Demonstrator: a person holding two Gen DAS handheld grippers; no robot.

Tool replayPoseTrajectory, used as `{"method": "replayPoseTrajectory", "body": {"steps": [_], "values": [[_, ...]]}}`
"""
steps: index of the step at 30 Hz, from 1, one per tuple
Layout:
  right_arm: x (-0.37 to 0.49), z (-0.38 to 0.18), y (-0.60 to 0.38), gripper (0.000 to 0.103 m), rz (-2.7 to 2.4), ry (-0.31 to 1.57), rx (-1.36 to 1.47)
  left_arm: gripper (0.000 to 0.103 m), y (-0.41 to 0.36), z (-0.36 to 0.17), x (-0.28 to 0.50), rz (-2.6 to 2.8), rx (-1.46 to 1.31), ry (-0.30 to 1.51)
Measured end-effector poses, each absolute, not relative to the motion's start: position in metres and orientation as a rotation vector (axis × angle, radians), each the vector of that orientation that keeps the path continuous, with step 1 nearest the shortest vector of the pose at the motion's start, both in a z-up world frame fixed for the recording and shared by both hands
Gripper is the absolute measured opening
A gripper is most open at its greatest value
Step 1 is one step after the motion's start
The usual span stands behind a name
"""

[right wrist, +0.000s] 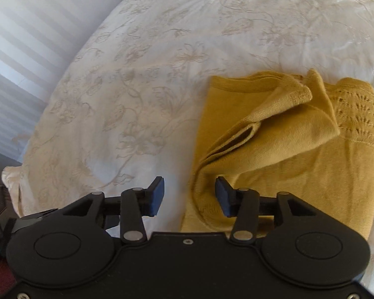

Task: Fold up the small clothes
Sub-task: 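Grasp the folded edge of the yellow sweater with the right gripper and fold it lengthwise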

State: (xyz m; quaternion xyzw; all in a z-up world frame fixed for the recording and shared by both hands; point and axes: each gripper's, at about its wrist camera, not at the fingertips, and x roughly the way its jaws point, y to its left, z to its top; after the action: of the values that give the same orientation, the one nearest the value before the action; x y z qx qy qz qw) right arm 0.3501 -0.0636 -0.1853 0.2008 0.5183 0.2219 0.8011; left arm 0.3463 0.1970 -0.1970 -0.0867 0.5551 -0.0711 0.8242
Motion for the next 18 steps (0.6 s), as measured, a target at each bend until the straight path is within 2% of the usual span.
{"method": "replayPoseTrajectory", "body": {"steps": [7, 18], "values": [[0.325, -0.16, -0.088, 0.056, 0.4, 0.984, 0.42, 0.092, 0.181, -0.189, 0.363, -0.209, -0.163, 1.156], [0.299, -0.214, -0.116, 0.058, 0.263, 1.104, 0.46, 0.093, 0.113, -0.171, 0.414, -0.371, -0.095, 1.094]]}}
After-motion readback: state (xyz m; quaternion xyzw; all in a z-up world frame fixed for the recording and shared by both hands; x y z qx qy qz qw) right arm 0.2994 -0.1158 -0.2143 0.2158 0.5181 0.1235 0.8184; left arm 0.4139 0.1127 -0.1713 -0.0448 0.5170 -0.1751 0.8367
